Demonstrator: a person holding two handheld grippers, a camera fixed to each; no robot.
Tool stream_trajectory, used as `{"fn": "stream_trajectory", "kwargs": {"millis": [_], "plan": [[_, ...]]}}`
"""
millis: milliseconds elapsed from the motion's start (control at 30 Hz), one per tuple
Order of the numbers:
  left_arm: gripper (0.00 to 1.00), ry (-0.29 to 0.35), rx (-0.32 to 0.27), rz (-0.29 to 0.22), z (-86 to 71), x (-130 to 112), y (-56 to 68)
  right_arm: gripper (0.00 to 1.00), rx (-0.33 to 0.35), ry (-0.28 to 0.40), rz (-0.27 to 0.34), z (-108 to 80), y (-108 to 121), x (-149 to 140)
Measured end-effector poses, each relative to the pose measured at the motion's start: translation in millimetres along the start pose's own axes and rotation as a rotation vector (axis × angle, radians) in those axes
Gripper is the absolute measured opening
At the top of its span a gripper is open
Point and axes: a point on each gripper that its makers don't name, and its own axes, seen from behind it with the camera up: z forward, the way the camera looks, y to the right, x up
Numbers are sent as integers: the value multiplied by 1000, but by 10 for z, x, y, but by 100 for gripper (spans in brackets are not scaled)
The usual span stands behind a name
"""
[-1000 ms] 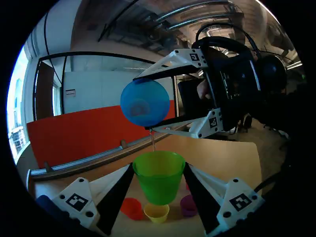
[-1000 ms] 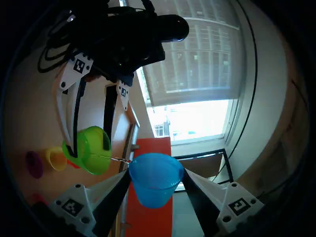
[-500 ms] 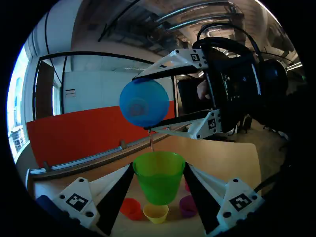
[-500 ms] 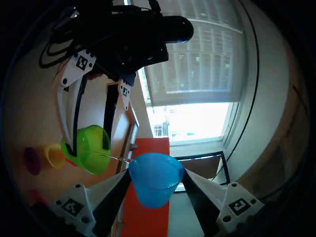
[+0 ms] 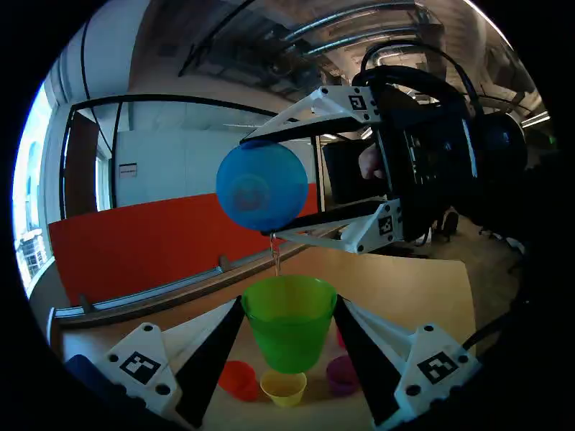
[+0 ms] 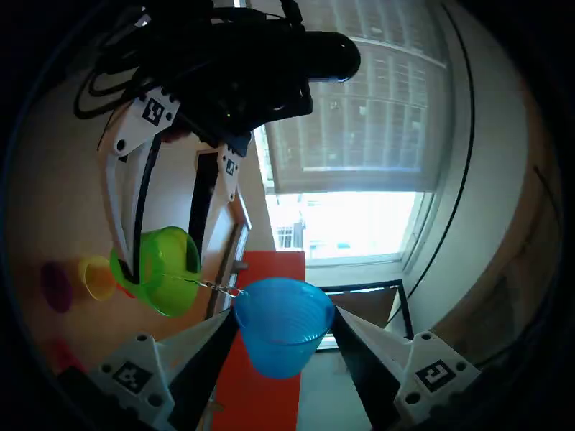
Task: Pour water
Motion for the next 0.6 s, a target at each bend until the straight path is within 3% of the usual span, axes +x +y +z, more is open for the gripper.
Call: {"fn": "stream_trajectory", "kwargs": {"millis": [600], "plan": [[88, 8, 1, -2, -11, 36, 0, 92, -2, 8, -44, 5, 10, 40]]}}
